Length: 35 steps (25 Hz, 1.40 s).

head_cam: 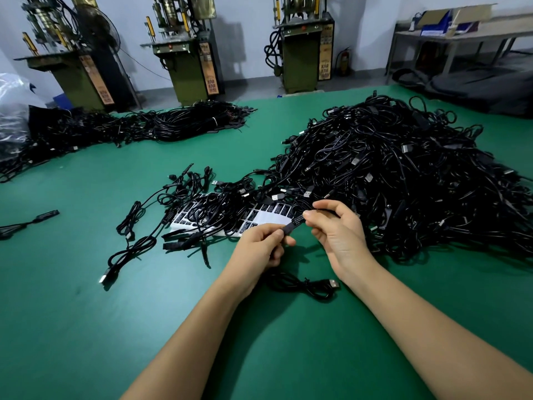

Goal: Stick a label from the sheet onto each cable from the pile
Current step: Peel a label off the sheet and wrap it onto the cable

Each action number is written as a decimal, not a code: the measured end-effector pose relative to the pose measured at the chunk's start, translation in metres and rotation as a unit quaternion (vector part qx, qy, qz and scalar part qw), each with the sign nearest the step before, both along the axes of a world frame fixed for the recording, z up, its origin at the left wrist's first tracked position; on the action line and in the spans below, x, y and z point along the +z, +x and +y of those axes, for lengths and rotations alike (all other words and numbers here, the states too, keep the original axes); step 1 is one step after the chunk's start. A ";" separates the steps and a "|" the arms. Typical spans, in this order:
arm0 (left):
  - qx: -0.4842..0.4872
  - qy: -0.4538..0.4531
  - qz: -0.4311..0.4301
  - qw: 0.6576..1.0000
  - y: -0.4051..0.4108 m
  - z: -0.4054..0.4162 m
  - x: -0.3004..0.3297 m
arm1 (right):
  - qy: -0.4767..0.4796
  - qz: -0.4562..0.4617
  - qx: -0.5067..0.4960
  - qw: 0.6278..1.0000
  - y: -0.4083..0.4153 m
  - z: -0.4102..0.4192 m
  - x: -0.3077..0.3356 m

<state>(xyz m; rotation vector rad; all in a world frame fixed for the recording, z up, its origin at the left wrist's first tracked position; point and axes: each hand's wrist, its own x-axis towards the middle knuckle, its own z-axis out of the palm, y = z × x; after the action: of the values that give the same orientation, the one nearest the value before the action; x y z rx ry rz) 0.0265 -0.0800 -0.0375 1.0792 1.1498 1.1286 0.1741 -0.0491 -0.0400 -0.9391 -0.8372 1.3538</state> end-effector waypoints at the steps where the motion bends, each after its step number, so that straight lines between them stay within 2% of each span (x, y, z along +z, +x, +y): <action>1: -0.002 -0.005 -0.009 1.000 -0.001 0.000 -0.001 | 0.006 -0.016 -0.005 1.000 -0.001 -0.001 -0.001; 13: 0.002 -0.030 -0.075 0.997 -0.003 0.002 0.000 | 0.025 -0.079 -0.014 0.996 -0.005 -0.001 -0.005; 35: -0.001 -0.033 -0.074 0.997 -0.004 0.004 -0.002 | 0.037 -0.096 -0.032 0.994 -0.008 -0.003 -0.006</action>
<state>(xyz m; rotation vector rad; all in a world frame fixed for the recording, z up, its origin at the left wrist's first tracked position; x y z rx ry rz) 0.0230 -0.0761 -0.0396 0.9315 1.0615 1.1417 0.1657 -0.0520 -0.0463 -1.0418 -0.9876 1.1817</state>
